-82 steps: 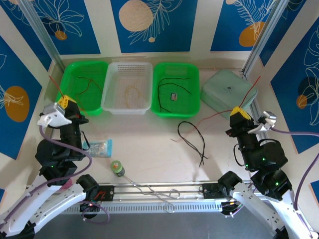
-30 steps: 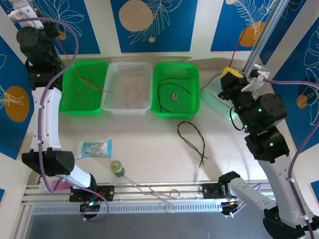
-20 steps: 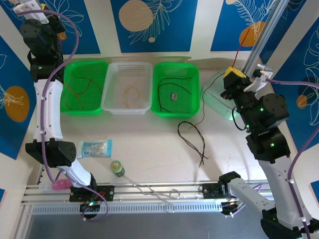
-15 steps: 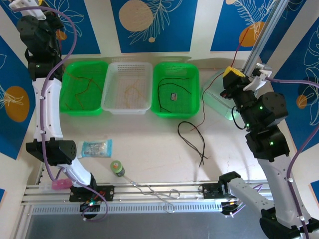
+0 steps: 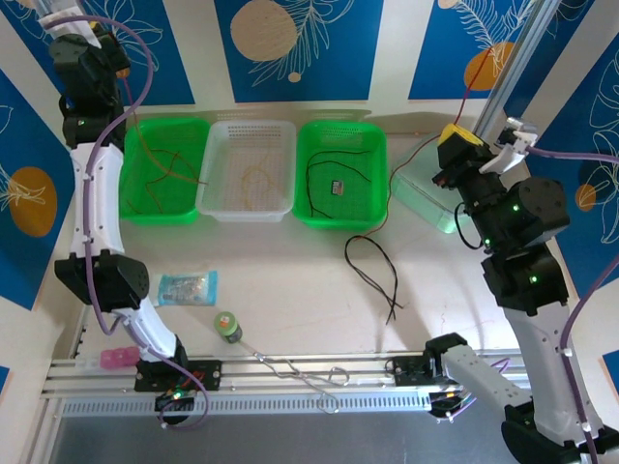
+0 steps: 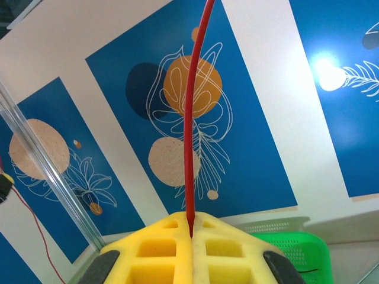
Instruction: Untangle the cables
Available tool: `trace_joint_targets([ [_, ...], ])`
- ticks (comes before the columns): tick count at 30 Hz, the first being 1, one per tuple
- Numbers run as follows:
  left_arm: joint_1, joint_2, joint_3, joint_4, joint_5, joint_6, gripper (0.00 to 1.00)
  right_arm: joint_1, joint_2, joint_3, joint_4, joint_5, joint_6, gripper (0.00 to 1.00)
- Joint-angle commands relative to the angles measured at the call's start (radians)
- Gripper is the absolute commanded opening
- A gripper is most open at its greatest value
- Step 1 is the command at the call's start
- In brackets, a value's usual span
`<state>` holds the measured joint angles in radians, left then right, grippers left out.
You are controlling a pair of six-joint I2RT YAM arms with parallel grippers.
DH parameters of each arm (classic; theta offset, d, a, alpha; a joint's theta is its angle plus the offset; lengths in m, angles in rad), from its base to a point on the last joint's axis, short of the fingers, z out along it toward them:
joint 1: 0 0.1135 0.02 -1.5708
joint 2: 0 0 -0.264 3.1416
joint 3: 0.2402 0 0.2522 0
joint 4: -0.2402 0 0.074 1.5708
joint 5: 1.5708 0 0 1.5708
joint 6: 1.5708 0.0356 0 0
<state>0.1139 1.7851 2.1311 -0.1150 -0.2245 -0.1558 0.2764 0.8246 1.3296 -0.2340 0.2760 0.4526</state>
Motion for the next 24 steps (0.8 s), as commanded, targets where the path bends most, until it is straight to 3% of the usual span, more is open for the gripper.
trace_joint_targets([
  [1, 0.015, 0.029, -0.03, -0.028, 0.007, 0.024, 0.0, -0.007, -0.024, 0.026, -0.016, -0.011, -0.008, 0.0],
  [12, 0.04, 0.013, 0.041, 0.016, 0.117, -0.037, 0.0, -0.015, -0.045, 0.028, -0.047, -0.003, -0.01, 0.0],
  [24, 0.045, -0.008, 0.103, 0.001, 0.058, 0.015, 0.0, -0.016, -0.025, 0.03, -0.033, -0.021, 0.005, 0.0],
])
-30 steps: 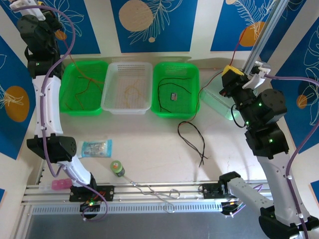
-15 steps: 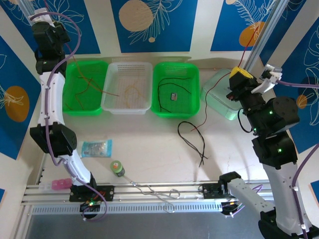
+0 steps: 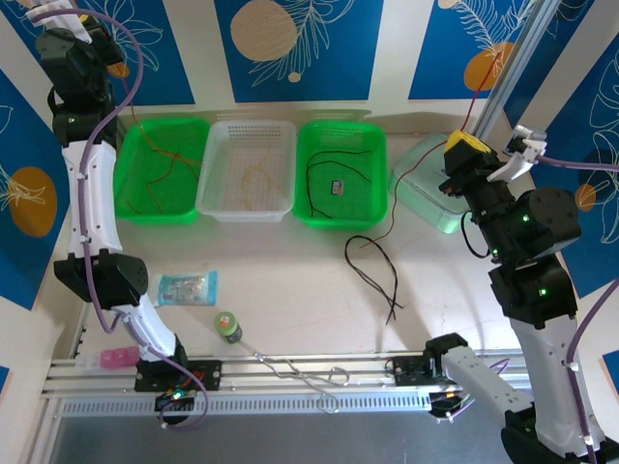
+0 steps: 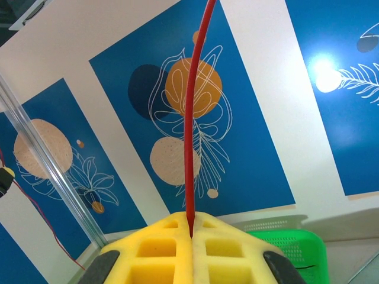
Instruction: Untangle the cables
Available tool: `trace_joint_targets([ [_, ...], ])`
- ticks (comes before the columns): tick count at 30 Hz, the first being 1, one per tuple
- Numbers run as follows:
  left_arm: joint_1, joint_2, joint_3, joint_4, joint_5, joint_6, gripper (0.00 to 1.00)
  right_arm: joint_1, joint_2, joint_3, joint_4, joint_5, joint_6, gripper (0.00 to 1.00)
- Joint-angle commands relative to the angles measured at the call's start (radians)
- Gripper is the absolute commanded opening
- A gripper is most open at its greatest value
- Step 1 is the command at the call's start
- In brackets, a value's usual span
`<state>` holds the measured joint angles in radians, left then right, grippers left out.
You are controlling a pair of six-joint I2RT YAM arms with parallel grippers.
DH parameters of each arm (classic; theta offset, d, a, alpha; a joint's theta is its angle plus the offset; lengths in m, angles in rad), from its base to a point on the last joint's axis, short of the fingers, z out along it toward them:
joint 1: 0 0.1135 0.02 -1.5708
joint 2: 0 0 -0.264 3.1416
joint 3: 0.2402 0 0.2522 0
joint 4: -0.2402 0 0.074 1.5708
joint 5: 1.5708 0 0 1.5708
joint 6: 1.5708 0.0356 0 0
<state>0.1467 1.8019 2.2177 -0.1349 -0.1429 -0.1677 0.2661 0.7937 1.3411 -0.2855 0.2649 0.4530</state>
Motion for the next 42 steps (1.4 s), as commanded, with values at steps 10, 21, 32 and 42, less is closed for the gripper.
trace_joint_targets([
  [10, 0.02, -0.008, -0.193, 0.003, 0.009, 0.01, 0.0, -0.005, -0.008, 0.003, 0.012, -0.012, 0.016, 0.0],
  [21, 0.018, 0.276, -0.229, -0.329, 0.18, -0.098, 0.0, -0.006, -0.053, -0.054, 0.008, 0.002, 0.043, 0.0],
  [32, 0.024, 0.519, -0.095, -0.538, 0.311, -0.191, 0.0, -0.014, -0.079, -0.058, -0.02, 0.015, 0.02, 0.0],
  [42, 0.024, 0.609, -0.093, -0.561, 0.315, -0.202, 0.0, -0.017, -0.106, -0.053, -0.062, 0.015, 0.022, 0.0],
])
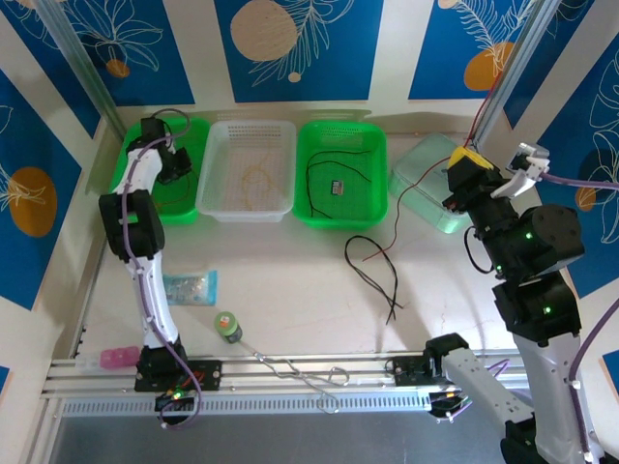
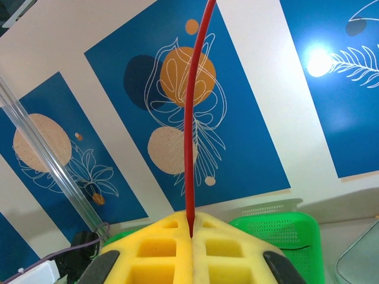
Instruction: Untangle the cables
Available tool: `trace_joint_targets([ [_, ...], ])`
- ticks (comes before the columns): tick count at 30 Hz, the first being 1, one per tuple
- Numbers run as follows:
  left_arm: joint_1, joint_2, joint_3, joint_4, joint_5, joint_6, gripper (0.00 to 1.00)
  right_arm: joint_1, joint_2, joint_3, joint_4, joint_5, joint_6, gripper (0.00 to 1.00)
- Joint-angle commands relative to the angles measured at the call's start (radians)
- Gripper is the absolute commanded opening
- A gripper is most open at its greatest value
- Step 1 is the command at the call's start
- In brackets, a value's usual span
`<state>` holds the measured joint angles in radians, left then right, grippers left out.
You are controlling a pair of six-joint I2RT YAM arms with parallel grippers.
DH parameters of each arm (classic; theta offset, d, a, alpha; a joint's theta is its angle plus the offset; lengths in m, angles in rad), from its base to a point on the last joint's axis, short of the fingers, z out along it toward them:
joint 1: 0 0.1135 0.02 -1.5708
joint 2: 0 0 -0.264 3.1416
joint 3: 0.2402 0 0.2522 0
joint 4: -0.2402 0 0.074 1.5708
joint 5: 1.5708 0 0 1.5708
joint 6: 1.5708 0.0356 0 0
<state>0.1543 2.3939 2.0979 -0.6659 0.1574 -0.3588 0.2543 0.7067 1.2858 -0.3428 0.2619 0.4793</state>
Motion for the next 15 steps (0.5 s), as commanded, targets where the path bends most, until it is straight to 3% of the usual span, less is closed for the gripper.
trace_joint_targets([
  [1, 0.017, 0.02, 0.027, -0.031, 0.017, -0.009, 0.0, -0.006, -0.021, 0.002, -0.007, 0.018, -0.004, 0.0],
  [6, 0.017, -0.012, 0.029, 0.02, 0.041, -0.004, 0.35, -0.006, -0.022, 0.012, -0.012, 0.01, 0.0, 0.0],
  [9, 0.017, -0.066, 0.019, 0.06, -0.001, 0.005, 0.67, -0.005, -0.017, 0.019, -0.012, -0.003, 0.005, 0.0],
  [12, 0.017, -0.128, 0.02, 0.082, -0.034, 0.025, 0.84, -0.006, -0.014, 0.02, -0.01, -0.015, 0.013, 0.0],
  [15, 0.016, -0.187, 0.026, 0.085, -0.08, 0.051, 0.95, -0.006, -0.013, 0.018, -0.009, -0.024, 0.024, 0.0],
])
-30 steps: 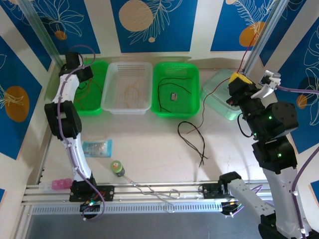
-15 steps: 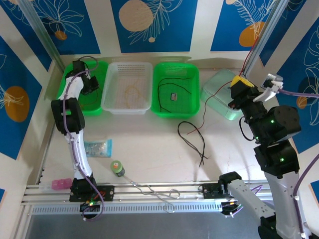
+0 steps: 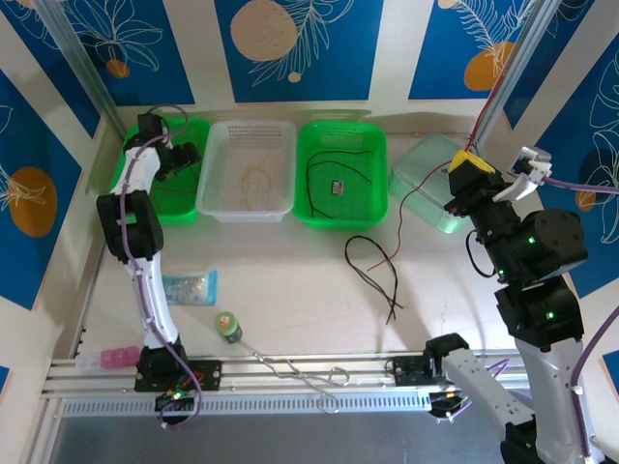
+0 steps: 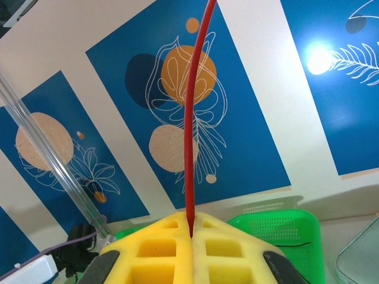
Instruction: Untangle the cables
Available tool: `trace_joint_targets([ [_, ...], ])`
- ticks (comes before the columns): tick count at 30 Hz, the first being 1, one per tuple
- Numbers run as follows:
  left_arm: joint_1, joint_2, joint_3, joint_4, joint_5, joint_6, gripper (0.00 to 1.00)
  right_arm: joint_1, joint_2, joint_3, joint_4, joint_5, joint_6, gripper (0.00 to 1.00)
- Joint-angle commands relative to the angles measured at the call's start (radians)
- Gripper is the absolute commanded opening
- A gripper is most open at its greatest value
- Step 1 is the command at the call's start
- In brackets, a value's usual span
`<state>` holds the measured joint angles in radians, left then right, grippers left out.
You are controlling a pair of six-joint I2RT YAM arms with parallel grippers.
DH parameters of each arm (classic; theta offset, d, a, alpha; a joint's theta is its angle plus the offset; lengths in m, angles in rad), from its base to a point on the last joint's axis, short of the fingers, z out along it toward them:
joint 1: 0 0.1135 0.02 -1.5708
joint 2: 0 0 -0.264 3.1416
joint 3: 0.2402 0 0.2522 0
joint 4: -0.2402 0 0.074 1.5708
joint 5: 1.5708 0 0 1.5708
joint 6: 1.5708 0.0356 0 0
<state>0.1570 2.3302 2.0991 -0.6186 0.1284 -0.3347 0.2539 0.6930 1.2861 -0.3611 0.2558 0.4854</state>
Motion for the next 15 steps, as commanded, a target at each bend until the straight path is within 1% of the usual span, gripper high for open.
trace_joint_targets([
  [1, 0.014, -0.142, 0.024, 0.039, -0.059, 0.036, 0.97, -0.004, 0.0, 0.018, 0.01, -0.021, 0.021, 0.0],
  [5, 0.013, -0.232, 0.018, 0.037, -0.061, 0.063, 0.98, -0.005, 0.005, 0.015, 0.003, -0.044, 0.044, 0.0],
  [8, -0.001, -0.345, -0.054, 0.073, -0.008, 0.08, 0.95, -0.005, 0.037, 0.032, -0.037, -0.083, 0.077, 0.0],
  [12, -0.058, -0.593, -0.372, 0.329, 0.168, 0.155, 0.91, -0.002, 0.087, 0.034, -0.046, -0.165, 0.136, 0.0],
  [15, -0.13, -0.756, -0.555, 0.431, 0.266, 0.193, 0.88, 0.002, 0.12, 0.028, -0.03, -0.209, 0.167, 0.0],
])
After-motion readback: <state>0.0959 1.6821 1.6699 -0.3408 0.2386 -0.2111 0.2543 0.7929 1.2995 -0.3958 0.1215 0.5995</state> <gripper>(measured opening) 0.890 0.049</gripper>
